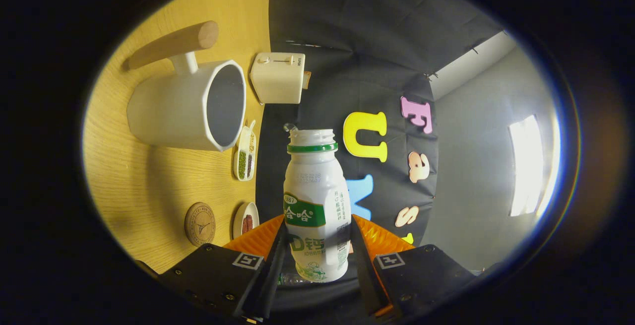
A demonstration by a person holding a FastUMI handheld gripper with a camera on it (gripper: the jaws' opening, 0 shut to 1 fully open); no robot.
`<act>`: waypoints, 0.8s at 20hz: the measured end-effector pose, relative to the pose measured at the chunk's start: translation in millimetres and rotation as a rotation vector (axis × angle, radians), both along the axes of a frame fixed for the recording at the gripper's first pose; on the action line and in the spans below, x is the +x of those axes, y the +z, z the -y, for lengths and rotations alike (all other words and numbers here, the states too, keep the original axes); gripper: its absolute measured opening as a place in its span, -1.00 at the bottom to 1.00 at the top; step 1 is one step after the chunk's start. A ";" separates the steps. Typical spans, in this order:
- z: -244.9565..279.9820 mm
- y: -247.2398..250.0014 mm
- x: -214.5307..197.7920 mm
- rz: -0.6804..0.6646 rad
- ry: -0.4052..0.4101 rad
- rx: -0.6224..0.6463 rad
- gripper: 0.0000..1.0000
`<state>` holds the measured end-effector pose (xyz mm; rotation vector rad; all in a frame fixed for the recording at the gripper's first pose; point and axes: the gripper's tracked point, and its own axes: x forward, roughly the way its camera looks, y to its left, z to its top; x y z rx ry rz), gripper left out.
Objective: Take the bottle from table, then pour the juice into the cup, finally place the bottle on the coaster
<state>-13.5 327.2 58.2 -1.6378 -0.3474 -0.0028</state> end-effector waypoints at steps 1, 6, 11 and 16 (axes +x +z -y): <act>-1.0 0.1 -0.3 -0.001 0.000 -0.003 0.36; -2.7 1.4 0.0 0.000 0.003 -0.008 0.36; -4.2 2.2 -0.5 0.003 0.009 -0.011 0.36; -4.9 2.8 1.0 0.008 0.013 -0.017 0.36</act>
